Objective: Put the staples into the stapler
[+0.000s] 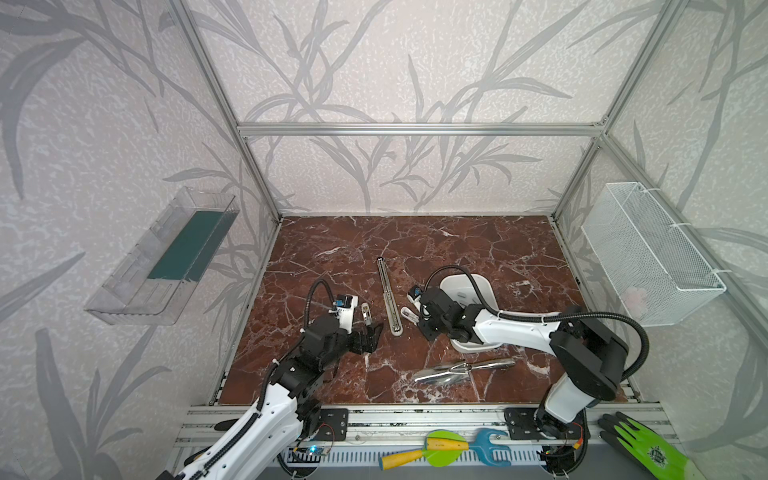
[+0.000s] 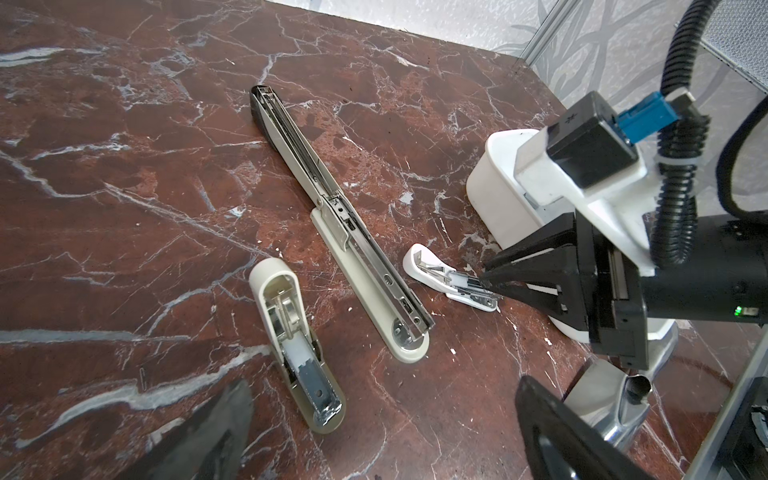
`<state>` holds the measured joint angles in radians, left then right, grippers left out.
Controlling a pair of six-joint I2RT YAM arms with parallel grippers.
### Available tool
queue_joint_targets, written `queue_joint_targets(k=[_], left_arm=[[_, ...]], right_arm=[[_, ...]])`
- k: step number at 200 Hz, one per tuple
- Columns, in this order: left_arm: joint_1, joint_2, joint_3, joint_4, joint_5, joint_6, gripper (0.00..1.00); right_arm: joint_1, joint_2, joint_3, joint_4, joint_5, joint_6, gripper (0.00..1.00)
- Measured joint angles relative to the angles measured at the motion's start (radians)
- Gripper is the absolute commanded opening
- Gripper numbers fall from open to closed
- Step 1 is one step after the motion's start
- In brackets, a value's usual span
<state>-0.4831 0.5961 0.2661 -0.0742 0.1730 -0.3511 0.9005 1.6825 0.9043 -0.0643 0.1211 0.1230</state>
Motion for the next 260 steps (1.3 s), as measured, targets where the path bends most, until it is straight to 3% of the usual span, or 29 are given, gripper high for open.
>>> queue_joint_targets(k=[178,260], left_arm=[[0.000,0.000,0.000,0.000,0.000,0.000,0.99],[0.000,0.000,0.000,0.000,-0.006,0.000,0.99]], right_arm=[[0.000,0.045,0.011,0.010,-0.019,0.012,0.02],[0.002,0.053,0.038,0.010,-0.090,0.135,0.02]])
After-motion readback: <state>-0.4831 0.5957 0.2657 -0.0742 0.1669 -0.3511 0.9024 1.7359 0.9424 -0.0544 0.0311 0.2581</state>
